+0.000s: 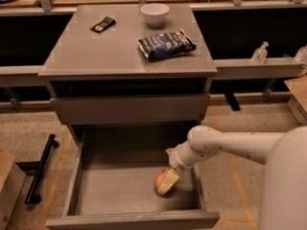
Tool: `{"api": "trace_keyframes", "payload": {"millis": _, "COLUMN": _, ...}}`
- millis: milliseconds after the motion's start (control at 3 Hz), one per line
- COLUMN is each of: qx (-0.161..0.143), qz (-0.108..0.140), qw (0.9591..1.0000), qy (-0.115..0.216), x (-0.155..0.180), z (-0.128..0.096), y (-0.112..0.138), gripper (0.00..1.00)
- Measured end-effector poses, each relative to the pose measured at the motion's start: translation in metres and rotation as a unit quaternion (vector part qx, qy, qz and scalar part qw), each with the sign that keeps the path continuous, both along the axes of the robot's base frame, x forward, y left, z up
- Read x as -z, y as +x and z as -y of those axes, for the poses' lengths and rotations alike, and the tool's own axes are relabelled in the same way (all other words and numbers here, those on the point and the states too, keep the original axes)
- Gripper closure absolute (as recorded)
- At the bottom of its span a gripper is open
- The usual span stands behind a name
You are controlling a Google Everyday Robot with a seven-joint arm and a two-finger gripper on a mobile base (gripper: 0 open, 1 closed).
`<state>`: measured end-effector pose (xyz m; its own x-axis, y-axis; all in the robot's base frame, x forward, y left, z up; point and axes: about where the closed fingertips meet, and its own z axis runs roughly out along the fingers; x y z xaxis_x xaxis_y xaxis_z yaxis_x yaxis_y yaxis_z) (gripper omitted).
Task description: Pick orange from middle drawer and place on counter
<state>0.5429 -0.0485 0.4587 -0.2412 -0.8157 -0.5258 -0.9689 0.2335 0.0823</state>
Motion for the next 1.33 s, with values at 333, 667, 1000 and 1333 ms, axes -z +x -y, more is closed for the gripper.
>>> {"api": "trace_keyframes", "payload": {"millis": 333, "qx": 0.021, "qz": -0.023, "qw": 0.9995, "qy": -0.003, "x": 0.039, "z": 0.003, "y": 0.001, "gripper": 0.0}}
{"api": "trace_keyframes", "payload": {"millis": 667, "qx": 0.041, "qz": -0.046, "qw": 0.9981, "qy": -0.001, "x": 0.068, "z": 0.005, "y": -0.001, "gripper": 0.0}}
{"api": "trace_keyframes", "payload": {"millis": 1000, "qx": 0.055, "qz": -0.06, "qw": 0.9967, "qy": 0.008, "x": 0.081, "z": 0.004, "y": -0.004, "gripper": 0.15}}
{"api": "trace_keyframes", "payload": {"millis": 1333, "qx": 0.063, "qz": -0.062, "qw": 0.9961, "qy": 0.012, "x": 0.083, "z": 0.005, "y": -0.008, "gripper": 0.39}}
